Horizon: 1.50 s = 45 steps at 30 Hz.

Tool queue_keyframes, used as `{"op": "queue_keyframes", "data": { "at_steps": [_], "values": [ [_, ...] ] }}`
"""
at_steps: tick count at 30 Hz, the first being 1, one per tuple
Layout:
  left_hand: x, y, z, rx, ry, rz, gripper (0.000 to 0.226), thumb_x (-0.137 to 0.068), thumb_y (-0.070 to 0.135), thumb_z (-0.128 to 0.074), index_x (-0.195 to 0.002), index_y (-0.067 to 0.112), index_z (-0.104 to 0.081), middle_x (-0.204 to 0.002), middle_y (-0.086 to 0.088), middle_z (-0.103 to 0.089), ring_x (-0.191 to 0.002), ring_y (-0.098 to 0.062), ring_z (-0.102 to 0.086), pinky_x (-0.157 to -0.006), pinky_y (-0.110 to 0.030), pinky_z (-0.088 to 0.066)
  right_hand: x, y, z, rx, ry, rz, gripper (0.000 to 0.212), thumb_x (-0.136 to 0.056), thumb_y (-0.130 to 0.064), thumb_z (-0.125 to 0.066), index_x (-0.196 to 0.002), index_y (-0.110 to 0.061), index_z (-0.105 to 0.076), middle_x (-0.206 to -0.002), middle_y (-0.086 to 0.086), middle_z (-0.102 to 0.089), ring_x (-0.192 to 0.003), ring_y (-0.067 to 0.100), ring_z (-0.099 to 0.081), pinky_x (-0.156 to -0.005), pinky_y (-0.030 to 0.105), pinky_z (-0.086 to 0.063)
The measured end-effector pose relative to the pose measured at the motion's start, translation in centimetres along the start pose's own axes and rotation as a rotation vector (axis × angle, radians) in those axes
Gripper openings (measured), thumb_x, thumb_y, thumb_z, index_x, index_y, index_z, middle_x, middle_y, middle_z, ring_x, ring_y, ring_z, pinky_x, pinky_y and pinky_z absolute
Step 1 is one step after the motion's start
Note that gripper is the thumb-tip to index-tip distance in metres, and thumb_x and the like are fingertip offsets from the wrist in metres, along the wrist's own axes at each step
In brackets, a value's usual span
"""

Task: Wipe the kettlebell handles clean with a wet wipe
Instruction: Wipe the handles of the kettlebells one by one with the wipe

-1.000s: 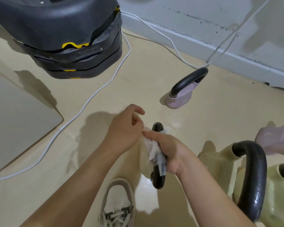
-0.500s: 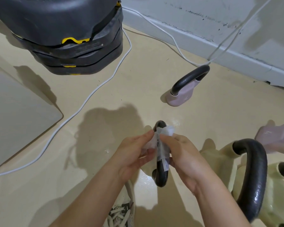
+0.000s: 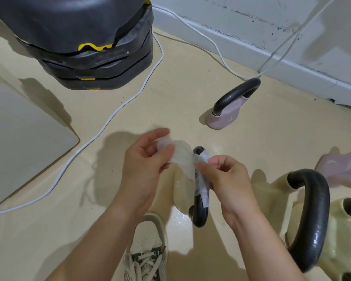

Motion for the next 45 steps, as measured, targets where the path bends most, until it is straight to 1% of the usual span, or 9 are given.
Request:
{"op": "queue_keyframes", "data": {
  "at_steps": [7, 12, 16, 22, 32, 36, 38, 42, 45],
  "values": [
    [4.4, -0.8, -4.4, -1.218, -0.688, -0.362, 0.031, -0.099, 0.030, -0.036, -0.128, 0.038, -0.041, -0.092, 0.005, -0.068, -0.073, -0.016, -0.060, -0.074, -0.034, -0.051, 0.1, -0.6, 3.1, -0.249, -0.317, -0.192, 0.035, -0.091, -0.036, -0.059, -0.099, -0.004, -0.072, -0.086, 0.019, -0.070, -0.077, 0.028, -0.067, -0.074, 0.034, -0.053],
    [4.1, 0.3, -3.1, -0.980, -0.184, -0.274, 0.018, -0.093, 0.037, -0.050, -0.109, 0.041, -0.057, -0.076, 0.019, -0.062, -0.065, 0.001, -0.055, -0.057, -0.012, -0.038, -1.3, 0.5, 1.8, -0.212, -0.106, -0.139, 0.010, -0.089, -0.008, -0.064, -0.097, -0.002, -0.065, -0.097, 0.026, -0.069, -0.074, 0.028, -0.064, -0.064, 0.033, -0.051],
    [2.5, -2.9, -4.9, -0.865, -0.216, 0.100, 0.050, -0.095, 0.040, -0.046, -0.140, 0.031, -0.027, -0.109, 0.010, -0.062, -0.094, -0.012, -0.063, -0.081, -0.031, -0.051, -1.2, 2.3, 0.6, -0.180, 0.024, -0.202, 0.019, -0.086, -0.009, -0.063, -0.093, -0.018, -0.047, -0.089, 0.013, -0.058, -0.059, 0.019, -0.054, -0.045, 0.023, -0.039],
    [0.1, -3.9, -8.0, -0.989, -0.141, 0.121, 0.065, -0.100, 0.020, -0.037, -0.153, 0.012, -0.001, -0.137, -0.009, -0.051, -0.121, -0.028, -0.052, -0.084, -0.026, -0.034, -1.1, 2.2, 1.1, -0.107, 0.000, -0.085, 0.010, -0.093, -0.018, -0.060, -0.102, -0.018, -0.057, -0.087, 0.006, -0.062, -0.073, 0.017, -0.058, -0.064, 0.027, -0.047],
    [-4.5, -0.7, -11.0, -1.798, -0.626, 0.188, 0.016, -0.087, 0.006, -0.050, -0.071, 0.005, -0.046, -0.067, -0.007, -0.051, -0.053, -0.020, -0.050, -0.054, -0.028, -0.043, -1.2, 1.9, 1.0, 0.283, -0.149, 0.144, 0.031, -0.088, -0.006, -0.045, -0.102, -0.025, -0.065, -0.088, -0.004, -0.069, -0.082, 0.013, -0.063, -0.070, 0.019, -0.048],
    [-6.1, -0.7, -12.9, -2.064, -0.867, 0.429, 0.024, -0.096, 0.009, -0.042, -0.095, -0.001, -0.064, -0.096, -0.020, -0.070, -0.045, -0.018, -0.055, -0.037, -0.014, -0.041, -1.3, 1.8, 1.3, 0.110, -0.158, 0.046, 0.041, -0.086, -0.002, -0.044, -0.096, -0.034, -0.068, -0.093, 0.014, -0.071, -0.077, 0.017, -0.063, -0.084, 0.045, -0.052],
    [-6.3, -1.4, -13.7, -2.219, -0.954, 0.347, 0.022, -0.096, 0.013, -0.051, -0.083, 0.003, -0.066, -0.069, -0.009, -0.068, -0.039, -0.013, -0.053, -0.034, -0.011, -0.039, -1.6, 1.9, 1.5, 0.046, -0.140, -0.013, 0.035, -0.087, -0.002, -0.045, -0.094, -0.028, -0.068, -0.094, 0.011, -0.073, -0.077, 0.018, -0.063, -0.085, 0.044, -0.053],
    [-6.0, -4.2, -14.7, -2.403, -0.922, 0.022, 0.013, -0.090, 0.010, -0.055, -0.095, 0.006, -0.066, -0.081, -0.002, -0.053, -0.090, -0.029, -0.060, -0.081, -0.038, -0.051, -2.6, 2.5, 1.4, -0.022, -0.173, -0.125, 0.027, -0.086, 0.002, -0.045, -0.095, -0.006, -0.069, -0.099, 0.019, -0.072, -0.080, 0.024, -0.063, -0.086, 0.049, -0.054],
    [-4.9, -5.6, -14.3, -2.593, -0.931, 0.079, 0.021, -0.090, 0.007, -0.049, -0.105, 0.010, -0.063, -0.092, -0.007, -0.053, -0.074, -0.029, -0.059, -0.076, -0.043, -0.054, -3.1, 3.7, 1.5, -0.094, -0.192, -0.217, 0.031, -0.084, 0.004, -0.042, -0.102, 0.005, -0.067, -0.101, 0.026, -0.070, -0.079, 0.024, -0.062, -0.087, 0.051, -0.055]
  ]
}}
Point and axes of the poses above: each hand's wrist, its own x-axis away from the middle knuckle, its own z-axis out of the back of the hand, y = z × x, the point moved 2 cm from there along -x, towards the middle knuckle
